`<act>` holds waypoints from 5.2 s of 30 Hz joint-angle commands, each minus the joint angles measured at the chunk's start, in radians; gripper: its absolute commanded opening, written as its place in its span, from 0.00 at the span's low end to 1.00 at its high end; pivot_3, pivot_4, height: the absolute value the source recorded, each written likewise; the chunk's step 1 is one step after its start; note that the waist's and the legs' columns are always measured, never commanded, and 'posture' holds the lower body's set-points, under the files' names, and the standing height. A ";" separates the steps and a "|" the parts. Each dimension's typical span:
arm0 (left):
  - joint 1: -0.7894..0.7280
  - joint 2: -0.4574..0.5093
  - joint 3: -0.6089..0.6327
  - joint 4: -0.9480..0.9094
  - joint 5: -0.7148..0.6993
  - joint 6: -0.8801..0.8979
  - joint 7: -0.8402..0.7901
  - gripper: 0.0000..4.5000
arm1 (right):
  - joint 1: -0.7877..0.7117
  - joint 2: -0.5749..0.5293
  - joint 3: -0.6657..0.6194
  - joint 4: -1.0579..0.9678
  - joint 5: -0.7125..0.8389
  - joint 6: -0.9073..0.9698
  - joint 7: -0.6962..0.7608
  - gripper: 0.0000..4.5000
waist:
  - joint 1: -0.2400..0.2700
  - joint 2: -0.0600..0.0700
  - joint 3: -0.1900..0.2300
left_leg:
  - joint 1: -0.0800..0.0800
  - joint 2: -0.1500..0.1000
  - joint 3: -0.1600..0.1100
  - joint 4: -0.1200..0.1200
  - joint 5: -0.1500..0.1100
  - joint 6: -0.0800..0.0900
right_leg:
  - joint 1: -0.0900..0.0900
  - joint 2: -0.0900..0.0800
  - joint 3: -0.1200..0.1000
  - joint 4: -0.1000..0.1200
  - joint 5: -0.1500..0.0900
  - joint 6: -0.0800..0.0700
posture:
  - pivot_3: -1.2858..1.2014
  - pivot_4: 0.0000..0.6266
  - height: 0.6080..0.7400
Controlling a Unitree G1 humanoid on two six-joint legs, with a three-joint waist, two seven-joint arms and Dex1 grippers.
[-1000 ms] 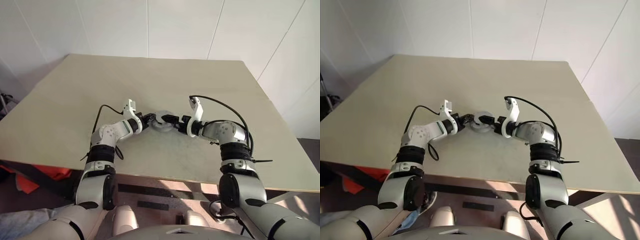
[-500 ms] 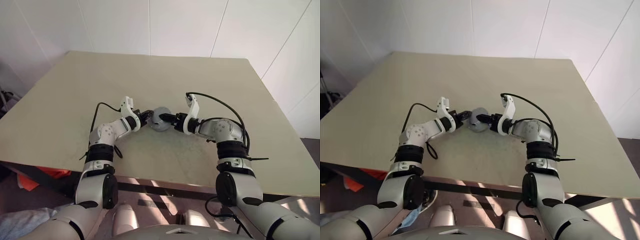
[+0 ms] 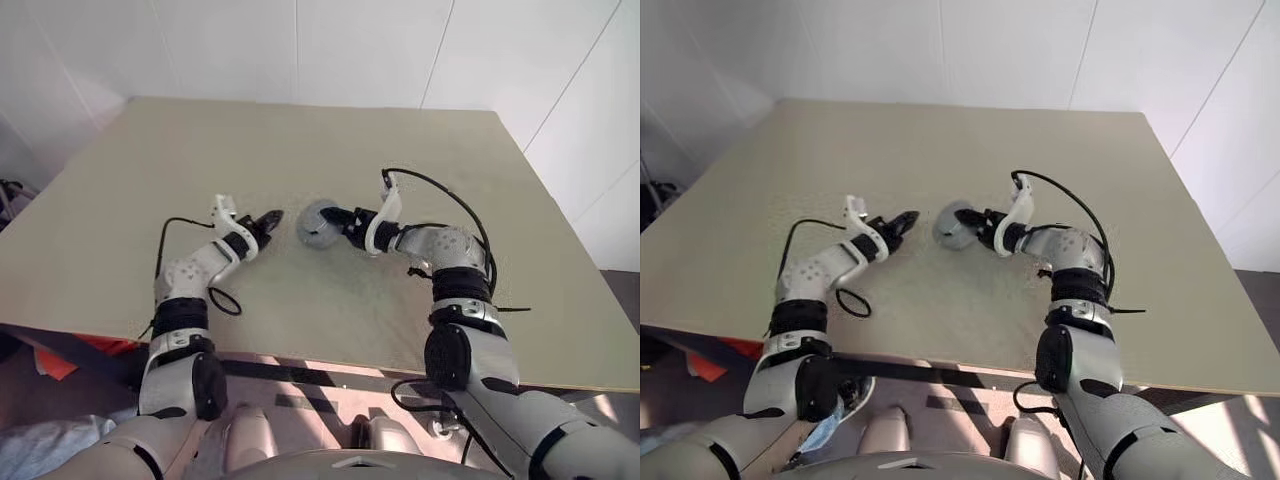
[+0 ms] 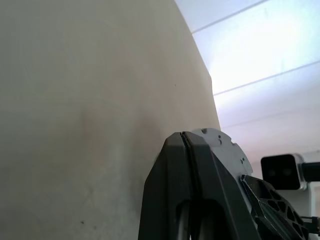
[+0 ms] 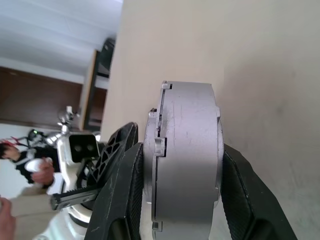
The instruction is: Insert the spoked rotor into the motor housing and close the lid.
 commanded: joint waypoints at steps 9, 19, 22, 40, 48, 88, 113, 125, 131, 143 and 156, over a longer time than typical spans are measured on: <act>0.121 -0.045 0.085 -0.205 -0.260 0.057 0.006 0.21 | -0.143 0.051 -0.032 -0.039 0.121 0.021 -0.052 0.49 | 0.010 -0.001 0.001 | -0.003 0.002 0.000 0.001 -0.001 0.001 | 0.000 0.000 -0.003 0.000 0.000 0.000 | 0.52 0.00 1.00; 0.138 -0.045 0.101 -0.148 -0.430 0.152 0.071 0.97 | -0.174 0.064 -0.042 -0.043 0.188 0.074 -0.085 0.49 | 0.011 -0.001 0.001 | 0.000 0.001 0.000 0.005 0.000 -0.001 | 0.002 -0.001 -0.002 0.001 0.000 0.001 | 0.52 0.00 1.00; 0.135 -0.039 0.097 -0.114 -0.481 0.194 0.057 0.97 | -0.181 0.080 -0.050 -0.071 0.227 0.121 -0.098 0.49 | 0.015 -0.001 0.001 | 0.000 0.001 0.000 0.005 0.000 -0.001 | 0.002 0.000 -0.001 0.001 0.000 0.001 | 0.52 0.00 1.00; 0.088 -0.051 0.014 -0.091 -0.570 0.283 -0.041 0.97 | -0.101 0.129 0.039 -0.204 0.254 0.221 -0.100 0.49 | 0.029 -0.002 0.001 | 0.000 0.001 -0.001 0.011 0.000 -0.001 | 0.004 -0.001 -0.001 0.003 0.002 0.003 | 0.52 0.00 1.00; 0.113 -0.047 -0.027 -0.135 -0.577 0.285 -0.048 0.97 | -0.090 0.115 0.070 -0.180 0.249 0.197 -0.090 0.49 | 0.029 -0.002 0.001 | 0.000 0.002 -0.001 0.013 0.000 -0.001 | 0.004 -0.001 0.000 0.004 0.003 0.003 | 0.52 0.00 1.00; 0.125 -0.015 -0.053 -0.075 -0.504 0.153 -0.081 0.48 | -0.104 0.068 0.123 -0.133 0.225 0.135 -0.043 0.49 | 0.028 -0.002 0.001 | 0.000 0.002 -0.001 0.022 0.000 -0.001 | 0.004 -0.001 0.002 0.013 0.004 0.004 | 0.52 0.00 1.00; 0.093 0.116 0.158 0.128 -0.212 -0.403 0.124 0.48 | -0.055 0.027 0.211 -0.129 0.041 -0.112 -0.067 0.97 | 0.027 -0.003 0.001 | 0.000 0.002 -0.002 0.023 0.000 0.000 | 0.004 -0.001 0.001 0.013 0.004 0.004 | 0.52 0.00 1.00; 0.082 0.187 0.187 0.252 -0.102 -0.531 0.235 0.83 | -0.072 0.035 0.224 -0.095 0.027 -0.132 -0.055 0.98 | 0.017 -0.004 -0.001 | 0.014 0.002 -0.002 0.024 0.001 -0.003 | 0.012 -0.001 0.003 0.019 0.003 -0.001 | 0.52 0.00 1.00; 0.085 0.320 0.228 0.358 -0.030 -0.649 0.350 1.00 | -0.076 0.035 0.232 -0.078 0.017 -0.139 -0.049 0.98 | -0.031 -0.002 -0.003 | 0.024 0.003 -0.002 0.018 0.003 -0.006 | 0.013 0.000 0.003 0.020 0.003 0.000 | 0.52 0.00 1.00; 0.019 0.492 -0.074 0.232 0.283 -0.804 0.167 1.00 | 0.085 -0.138 0.632 -0.251 -0.398 -0.669 0.184 0.98 | 0.046 -0.008 -0.005 | 0.018 0.007 -0.003 0.019 -0.002 -0.003 | 0.006 -0.002 -0.008 0.014 0.009 -0.010 | 0.52 0.00 1.00; 0.260 0.389 -0.683 -0.161 0.531 -0.615 -0.292 1.00 | 0.257 -0.482 0.645 -0.149 -0.495 -0.899 0.472 0.98 | -0.015 -0.006 -0.006 | 0.011 0.005 -0.002 0.030 -0.006 0.005 | 0.006 -0.014 -0.016 0.021 0.008 -0.007 | 0.52 0.00 1.00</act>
